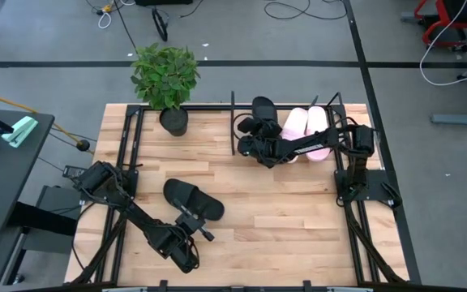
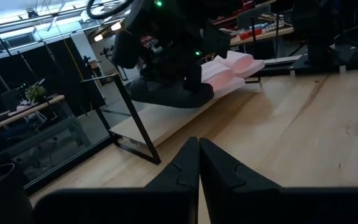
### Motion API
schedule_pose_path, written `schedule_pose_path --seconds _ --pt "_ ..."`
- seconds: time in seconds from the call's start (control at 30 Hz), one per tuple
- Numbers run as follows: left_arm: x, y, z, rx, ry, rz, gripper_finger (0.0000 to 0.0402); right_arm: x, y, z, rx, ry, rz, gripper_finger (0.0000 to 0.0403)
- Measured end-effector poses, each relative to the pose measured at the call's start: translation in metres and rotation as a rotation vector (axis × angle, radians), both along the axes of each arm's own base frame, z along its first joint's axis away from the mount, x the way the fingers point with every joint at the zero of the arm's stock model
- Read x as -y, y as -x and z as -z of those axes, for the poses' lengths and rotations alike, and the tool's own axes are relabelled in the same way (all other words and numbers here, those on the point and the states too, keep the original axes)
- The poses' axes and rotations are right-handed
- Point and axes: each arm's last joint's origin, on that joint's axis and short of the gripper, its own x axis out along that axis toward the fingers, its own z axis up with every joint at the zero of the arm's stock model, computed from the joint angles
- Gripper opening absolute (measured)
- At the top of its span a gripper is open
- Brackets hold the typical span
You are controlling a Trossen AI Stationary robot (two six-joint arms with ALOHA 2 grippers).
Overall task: Pick and place slides into the shelf
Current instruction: Put the right black slide on the shelf
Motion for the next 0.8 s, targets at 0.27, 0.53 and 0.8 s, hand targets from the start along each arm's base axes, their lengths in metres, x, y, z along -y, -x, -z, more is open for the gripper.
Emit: schedule_pose_path --seconds 0.27,0.53,0.8 --pt "-0.001 -0.001 0.000 0.000 0.000 -0.005 0.0014 0.002 -0.018 -0.024 -0.044 0.029 -0.027 0.0007" --pt "-0.001 -0.001 0.000 0.000 0.000 -0.003 0.0023 0.001 -0.008 -0.012 -0.117 -0.029 -0.014 0.0007" --pt "-0.001 -0.001 0.000 0.000 0.000 -0.003 0.0010 0.001 0.001 -0.004 -0.214 -0.056 0.000 0.0007"
